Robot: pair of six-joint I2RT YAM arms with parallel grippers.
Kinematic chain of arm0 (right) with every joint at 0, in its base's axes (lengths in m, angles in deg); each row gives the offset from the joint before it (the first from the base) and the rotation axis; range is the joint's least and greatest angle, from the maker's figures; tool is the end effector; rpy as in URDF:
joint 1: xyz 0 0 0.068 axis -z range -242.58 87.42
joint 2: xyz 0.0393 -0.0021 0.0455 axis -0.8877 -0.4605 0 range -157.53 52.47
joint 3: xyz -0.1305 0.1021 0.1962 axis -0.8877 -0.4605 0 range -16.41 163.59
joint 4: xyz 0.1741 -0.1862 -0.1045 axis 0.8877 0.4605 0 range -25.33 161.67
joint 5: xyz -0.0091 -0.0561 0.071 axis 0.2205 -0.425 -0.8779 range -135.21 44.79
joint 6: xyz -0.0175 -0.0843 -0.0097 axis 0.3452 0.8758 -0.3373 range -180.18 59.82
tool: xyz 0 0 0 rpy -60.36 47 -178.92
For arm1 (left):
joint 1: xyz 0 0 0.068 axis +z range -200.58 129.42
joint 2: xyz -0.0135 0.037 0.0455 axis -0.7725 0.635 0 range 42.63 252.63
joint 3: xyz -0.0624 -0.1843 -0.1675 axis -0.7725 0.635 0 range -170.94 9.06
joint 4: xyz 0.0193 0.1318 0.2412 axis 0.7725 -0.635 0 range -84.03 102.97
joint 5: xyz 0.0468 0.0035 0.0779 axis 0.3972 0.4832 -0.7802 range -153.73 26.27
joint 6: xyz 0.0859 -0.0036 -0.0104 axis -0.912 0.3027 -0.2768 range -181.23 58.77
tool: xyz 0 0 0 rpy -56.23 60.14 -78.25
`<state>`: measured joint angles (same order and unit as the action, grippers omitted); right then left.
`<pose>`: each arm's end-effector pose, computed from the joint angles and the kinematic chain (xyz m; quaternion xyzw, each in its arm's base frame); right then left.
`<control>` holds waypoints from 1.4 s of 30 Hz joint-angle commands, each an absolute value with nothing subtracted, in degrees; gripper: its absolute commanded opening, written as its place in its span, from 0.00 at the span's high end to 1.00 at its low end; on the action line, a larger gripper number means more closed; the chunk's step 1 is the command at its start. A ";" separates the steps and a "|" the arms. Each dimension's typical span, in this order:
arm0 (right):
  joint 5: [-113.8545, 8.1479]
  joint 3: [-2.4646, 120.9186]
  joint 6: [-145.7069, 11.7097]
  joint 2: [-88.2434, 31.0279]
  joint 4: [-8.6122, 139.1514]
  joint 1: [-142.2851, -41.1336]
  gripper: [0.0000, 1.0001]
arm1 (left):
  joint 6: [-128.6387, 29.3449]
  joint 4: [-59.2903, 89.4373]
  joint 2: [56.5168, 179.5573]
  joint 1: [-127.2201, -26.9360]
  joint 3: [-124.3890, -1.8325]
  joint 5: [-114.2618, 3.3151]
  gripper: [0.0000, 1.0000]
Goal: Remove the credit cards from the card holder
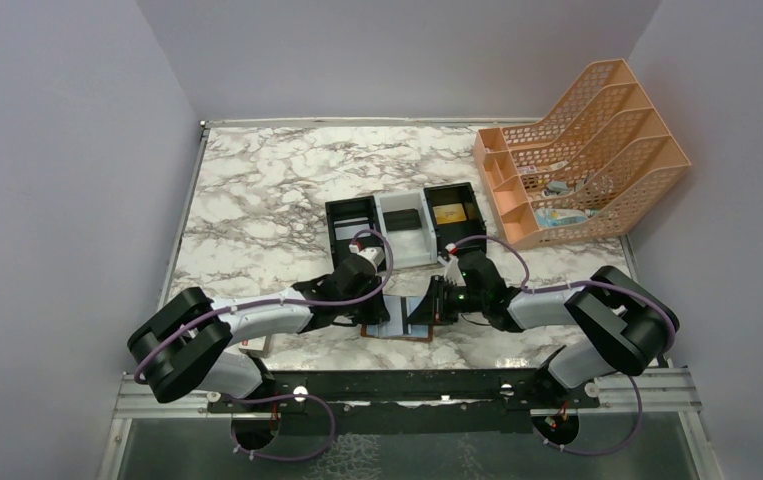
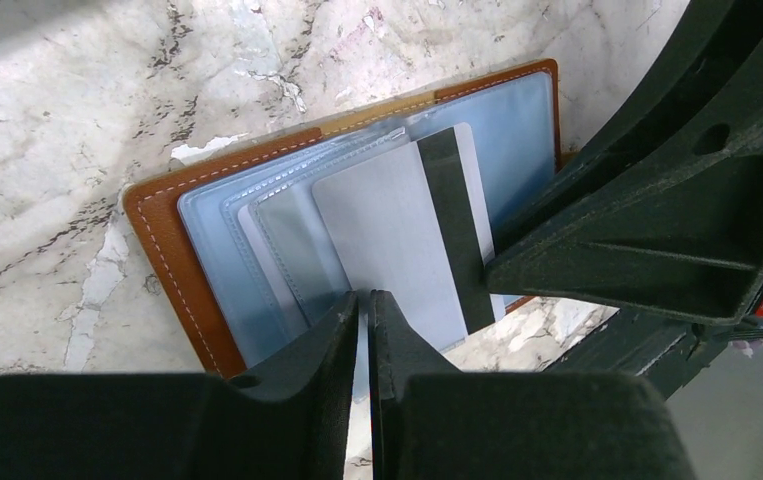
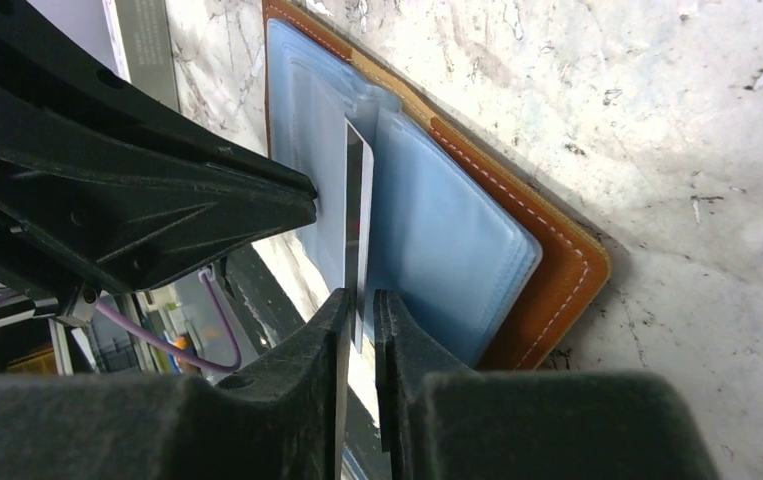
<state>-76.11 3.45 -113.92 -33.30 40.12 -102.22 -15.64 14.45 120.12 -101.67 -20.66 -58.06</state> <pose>0.1809 0.2009 0.0551 -0.0011 0.8852 0.4553 0.0957 0.1759 -0.2300 0.0942 0.0629 0.9251 -0.3083 0.2128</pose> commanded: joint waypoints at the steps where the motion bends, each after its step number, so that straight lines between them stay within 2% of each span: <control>1: -73.89 4.21 -114.19 -33.78 38.65 -101.94 0.82 | -17.19 11.20 121.06 -102.15 -21.43 -61.32 0.87; 5: -74.23 4.58 -115.07 -35.90 36.82 -101.89 0.79 | -17.44 10.86 120.72 -102.18 -21.52 -61.60 0.87; 11: -76.23 5.11 -115.63 -38.71 33.92 -101.94 0.80 | -17.57 10.41 120.91 -102.17 -21.39 -61.44 0.88; 18: -75.49 4.71 -114.49 -37.35 35.21 -101.46 0.95 | -17.33 10.22 120.32 -102.18 -20.70 -62.07 0.88; 24: -76.04 3.35 -113.02 -35.10 37.48 -100.17 0.97 | -17.46 9.81 119.76 -102.17 -20.75 -62.05 0.88; 28: -77.27 2.81 -112.81 -34.68 37.51 -99.72 0.93 | -17.44 9.91 119.89 -102.18 -20.93 -62.04 0.88; 36: -78.43 2.97 -115.51 -37.57 32.25 -99.68 0.65 | -17.90 9.81 120.96 -102.26 -21.49 -61.26 0.91; 39: -78.75 3.89 -115.28 -38.54 32.32 -99.74 0.66 | -17.81 9.73 120.60 -102.26 -21.23 -61.58 0.91; 42: -79.86 3.96 -115.21 -39.39 31.33 -99.74 0.76 | -17.81 9.47 120.69 -102.26 -21.49 -61.76 0.91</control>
<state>-78.60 3.60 -115.47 -37.54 33.19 -99.99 -16.41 13.26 120.12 -102.08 -21.14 -59.53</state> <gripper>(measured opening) 0.293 0.092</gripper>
